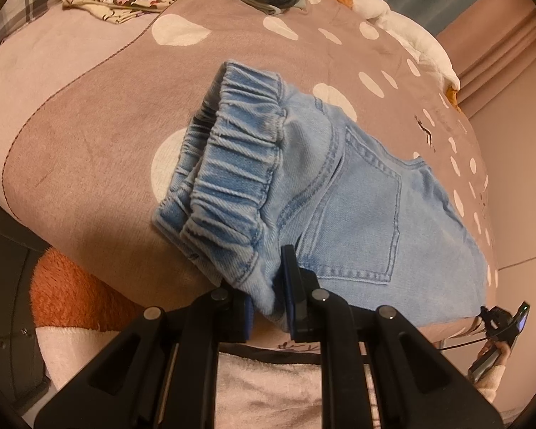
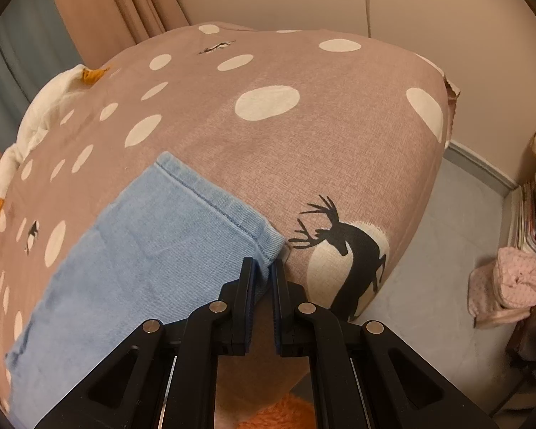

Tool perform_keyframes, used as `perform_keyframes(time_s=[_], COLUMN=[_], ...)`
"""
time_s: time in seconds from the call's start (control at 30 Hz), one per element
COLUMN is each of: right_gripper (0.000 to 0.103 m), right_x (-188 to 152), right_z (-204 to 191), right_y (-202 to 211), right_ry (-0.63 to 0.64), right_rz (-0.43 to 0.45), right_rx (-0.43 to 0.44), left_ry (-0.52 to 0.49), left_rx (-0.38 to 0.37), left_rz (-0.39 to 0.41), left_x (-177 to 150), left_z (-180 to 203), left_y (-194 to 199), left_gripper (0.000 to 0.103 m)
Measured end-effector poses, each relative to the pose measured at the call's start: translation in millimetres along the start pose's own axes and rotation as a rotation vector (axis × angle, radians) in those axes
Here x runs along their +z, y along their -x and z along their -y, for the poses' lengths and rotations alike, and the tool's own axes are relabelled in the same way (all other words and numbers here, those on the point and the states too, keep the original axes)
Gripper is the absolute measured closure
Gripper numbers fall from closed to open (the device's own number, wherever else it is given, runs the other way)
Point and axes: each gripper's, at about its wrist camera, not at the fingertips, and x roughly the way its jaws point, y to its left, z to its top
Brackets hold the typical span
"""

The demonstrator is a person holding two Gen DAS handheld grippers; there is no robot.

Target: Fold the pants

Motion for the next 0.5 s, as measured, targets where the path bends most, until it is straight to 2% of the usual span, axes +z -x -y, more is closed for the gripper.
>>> perform_keyframes(time_s=[0.2,0.37,0.4,0.47,0.5], right_gripper=[0.099,0.098,0.098,0.098,0.098], right_x=[1.1,1.6,1.6,0.9,0.7], right_z=[-1.0,-8.3,-12.0,-26.2,-33.9], right_y=[-1.0,10.4,14.7,29.5,36.1], right_ry=[0.006,0.018,0.028,0.065,0.087], right_rz=[-0.003,0.018,0.029,0.065,0.082], right_rx=[-0.012,-0.049,-0.06,-0.081,-0.079], left_ry=[0.04,0.06,0.058,0.047,0.035], left_rx=[-0.043,-0.085,-0.094,-0.091,-0.081], left_rz=[-0.006,-0.023,-0.023,-0.01,0.023], left_x=[2.3,3.9,4.5,5.1,7.8], left_z=[-5.6,-7.5,-7.1,-6.4,-6.1], left_y=[-2.3,12.8,18.9,30.5,40.7], left_gripper=[0.086,0.085,0.08,0.06,0.046])
